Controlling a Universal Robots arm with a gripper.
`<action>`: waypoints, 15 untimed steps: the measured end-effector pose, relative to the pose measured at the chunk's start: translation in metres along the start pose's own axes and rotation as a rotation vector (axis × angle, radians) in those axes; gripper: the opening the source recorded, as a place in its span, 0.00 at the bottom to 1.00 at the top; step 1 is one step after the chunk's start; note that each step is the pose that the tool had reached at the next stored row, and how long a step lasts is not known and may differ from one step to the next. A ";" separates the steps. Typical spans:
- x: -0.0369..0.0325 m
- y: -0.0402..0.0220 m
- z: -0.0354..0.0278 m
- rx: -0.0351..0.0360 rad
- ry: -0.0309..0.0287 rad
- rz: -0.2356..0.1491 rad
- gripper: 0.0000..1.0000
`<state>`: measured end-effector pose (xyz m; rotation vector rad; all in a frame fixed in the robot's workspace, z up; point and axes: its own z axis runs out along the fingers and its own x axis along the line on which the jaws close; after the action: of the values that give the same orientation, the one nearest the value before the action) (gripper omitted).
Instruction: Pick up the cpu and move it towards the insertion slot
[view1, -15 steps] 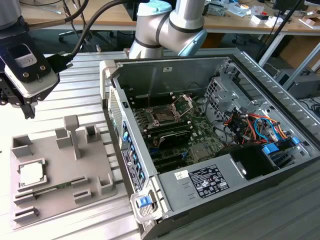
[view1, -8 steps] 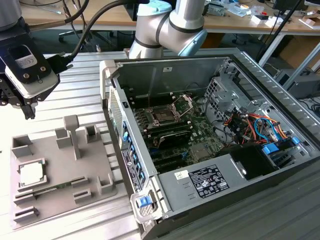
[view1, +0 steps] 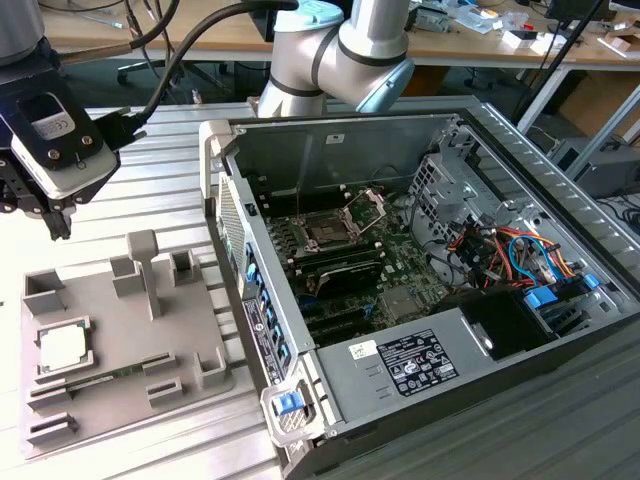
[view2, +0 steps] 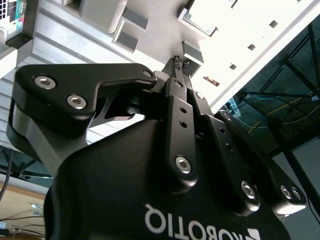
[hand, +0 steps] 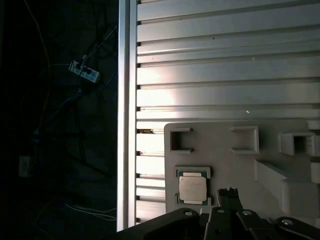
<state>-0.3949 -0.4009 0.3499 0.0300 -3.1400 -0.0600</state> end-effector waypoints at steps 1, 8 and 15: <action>0.0000 0.0000 0.0006 0.0000 -0.0001 0.000 0.11; 0.0001 -0.0001 0.0037 0.0000 0.0001 0.000 0.11; 0.0002 -0.0002 0.0061 0.0000 0.0000 0.000 0.11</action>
<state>-0.3952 -0.4009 0.3438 0.0301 -3.1400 -0.0600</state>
